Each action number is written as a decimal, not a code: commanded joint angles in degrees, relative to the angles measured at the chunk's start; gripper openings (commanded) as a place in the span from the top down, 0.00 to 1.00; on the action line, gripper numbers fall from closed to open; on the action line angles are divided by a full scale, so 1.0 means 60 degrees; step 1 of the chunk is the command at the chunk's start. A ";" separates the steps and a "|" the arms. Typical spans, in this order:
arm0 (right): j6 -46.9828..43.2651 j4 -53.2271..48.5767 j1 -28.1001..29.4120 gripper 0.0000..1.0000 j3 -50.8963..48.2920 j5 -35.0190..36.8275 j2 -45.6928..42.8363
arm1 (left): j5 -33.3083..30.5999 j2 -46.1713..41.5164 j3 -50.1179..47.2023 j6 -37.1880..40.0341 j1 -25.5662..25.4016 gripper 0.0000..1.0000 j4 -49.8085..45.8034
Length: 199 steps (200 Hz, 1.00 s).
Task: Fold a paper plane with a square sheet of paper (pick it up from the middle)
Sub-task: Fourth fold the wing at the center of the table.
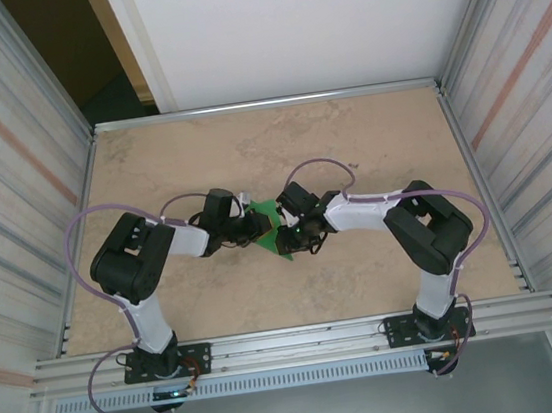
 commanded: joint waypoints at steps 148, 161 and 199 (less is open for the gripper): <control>-0.0478 0.1037 -0.0602 0.79 -0.1079 -0.0937 0.0171 | -0.0570 0.0097 0.0419 0.0335 -0.0118 0.84 -0.2306; -0.0441 0.1113 -0.0665 0.78 -0.1029 -0.1191 -0.0009 | -0.0586 0.0135 0.0415 0.0332 -0.0110 0.84 -0.2337; -0.0140 0.1076 -0.0807 0.75 -0.0721 -0.1557 -0.0683 | -0.0611 0.0307 0.0361 0.0301 -0.0120 0.84 -0.2367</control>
